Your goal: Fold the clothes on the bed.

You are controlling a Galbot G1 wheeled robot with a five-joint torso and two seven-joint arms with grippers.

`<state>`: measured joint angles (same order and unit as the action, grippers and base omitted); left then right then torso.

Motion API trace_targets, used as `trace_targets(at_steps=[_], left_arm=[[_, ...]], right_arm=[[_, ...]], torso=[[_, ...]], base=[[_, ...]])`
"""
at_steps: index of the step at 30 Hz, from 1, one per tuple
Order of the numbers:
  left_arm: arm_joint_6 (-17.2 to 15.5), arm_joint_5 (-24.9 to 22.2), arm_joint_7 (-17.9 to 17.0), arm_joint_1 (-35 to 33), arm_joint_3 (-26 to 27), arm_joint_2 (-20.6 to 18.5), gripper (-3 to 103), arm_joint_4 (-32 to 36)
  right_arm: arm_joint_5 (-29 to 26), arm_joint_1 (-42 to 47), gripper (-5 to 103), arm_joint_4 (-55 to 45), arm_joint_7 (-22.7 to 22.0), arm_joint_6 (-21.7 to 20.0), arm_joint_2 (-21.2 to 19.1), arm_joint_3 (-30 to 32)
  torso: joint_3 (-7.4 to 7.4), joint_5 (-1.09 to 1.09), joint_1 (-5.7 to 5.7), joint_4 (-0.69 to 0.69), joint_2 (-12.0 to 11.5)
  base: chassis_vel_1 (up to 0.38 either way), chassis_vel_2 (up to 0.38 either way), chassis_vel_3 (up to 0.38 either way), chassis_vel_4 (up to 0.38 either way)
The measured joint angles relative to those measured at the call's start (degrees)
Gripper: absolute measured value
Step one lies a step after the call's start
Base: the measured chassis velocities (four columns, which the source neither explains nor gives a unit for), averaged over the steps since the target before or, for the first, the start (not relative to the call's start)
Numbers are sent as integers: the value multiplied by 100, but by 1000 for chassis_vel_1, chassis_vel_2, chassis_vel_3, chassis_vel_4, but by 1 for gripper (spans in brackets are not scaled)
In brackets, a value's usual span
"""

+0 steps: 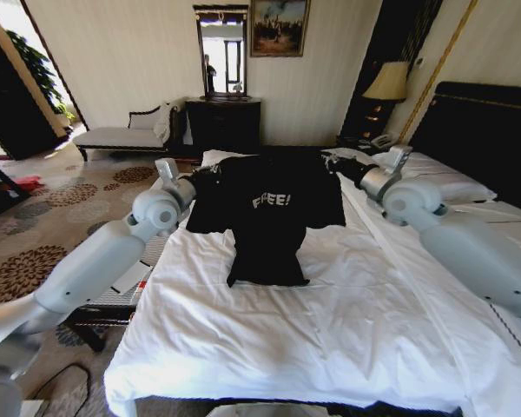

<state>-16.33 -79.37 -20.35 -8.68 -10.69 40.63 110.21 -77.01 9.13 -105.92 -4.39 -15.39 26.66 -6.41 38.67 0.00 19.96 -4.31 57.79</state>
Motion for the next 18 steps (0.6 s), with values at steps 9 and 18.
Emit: trace_targets(at_steps=[9,18], left_arm=[[-65,-671,-100,-838,1313,-1048,1,1648],[-22,-1200,-104,-2063,2879,-1937,1,2956]], right_arm=[[-573,1347,0,-1443,-57,-143,-1002,1920],[-1290,2935,0,-2510,-286,-225,-1550,4143]], torso=[[-1,0,-1,-4,0],[-1,-1,-2,0,1]], base=[[0,0,0,0],[0,0,0,0]])
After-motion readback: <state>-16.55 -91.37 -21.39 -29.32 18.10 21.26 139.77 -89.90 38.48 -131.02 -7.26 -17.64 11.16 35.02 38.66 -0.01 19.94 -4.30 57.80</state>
